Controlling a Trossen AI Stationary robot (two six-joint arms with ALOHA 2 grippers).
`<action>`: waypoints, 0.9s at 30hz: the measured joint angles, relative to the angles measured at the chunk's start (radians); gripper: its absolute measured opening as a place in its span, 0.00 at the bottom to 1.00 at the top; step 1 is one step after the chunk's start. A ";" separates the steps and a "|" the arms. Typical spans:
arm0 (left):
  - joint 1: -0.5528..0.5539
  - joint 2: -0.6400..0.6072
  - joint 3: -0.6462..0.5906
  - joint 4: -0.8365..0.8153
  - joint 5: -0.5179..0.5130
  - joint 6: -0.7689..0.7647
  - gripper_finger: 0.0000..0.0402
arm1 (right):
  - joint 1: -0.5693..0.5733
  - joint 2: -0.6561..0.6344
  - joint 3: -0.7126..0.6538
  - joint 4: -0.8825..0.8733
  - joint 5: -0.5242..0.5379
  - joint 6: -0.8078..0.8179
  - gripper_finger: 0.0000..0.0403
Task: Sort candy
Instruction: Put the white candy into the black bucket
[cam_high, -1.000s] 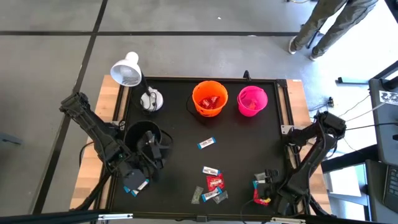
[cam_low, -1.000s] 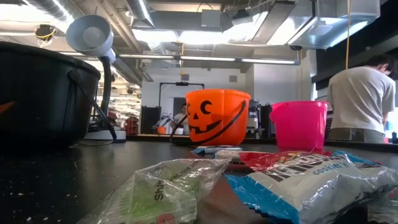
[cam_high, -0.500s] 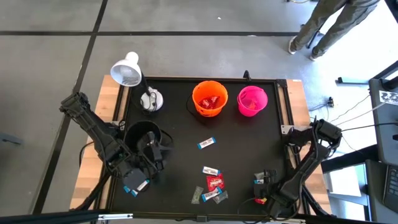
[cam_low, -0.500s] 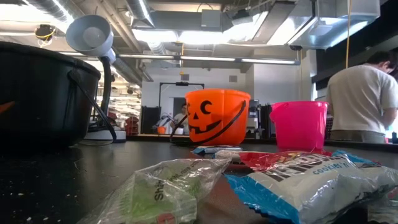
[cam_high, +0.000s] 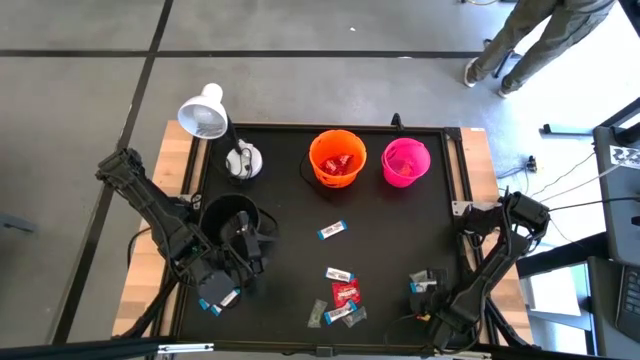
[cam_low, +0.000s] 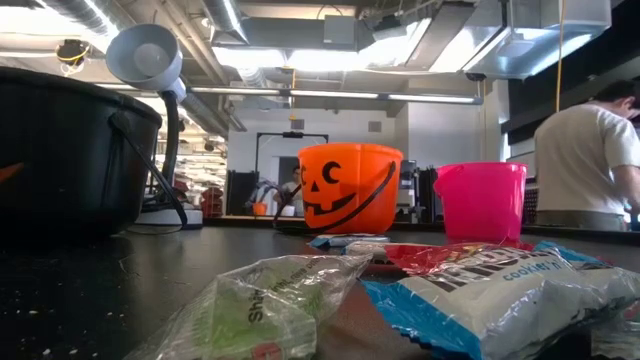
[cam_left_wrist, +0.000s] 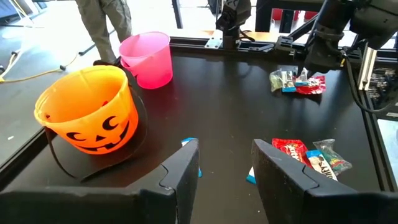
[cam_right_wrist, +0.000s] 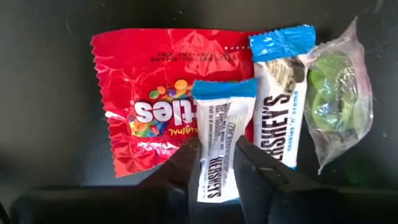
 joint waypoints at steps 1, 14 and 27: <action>0.000 0.000 0.000 0.000 0.000 0.000 0.35 | 0.000 0.000 0.002 -0.007 0.000 0.000 0.19; 0.001 0.000 0.000 0.019 -0.008 -0.001 0.35 | 0.000 0.000 0.121 -0.087 0.064 -0.033 0.10; 0.032 0.000 0.000 0.044 0.007 -0.001 0.35 | -0.086 0.000 0.288 -0.110 0.303 -0.197 0.08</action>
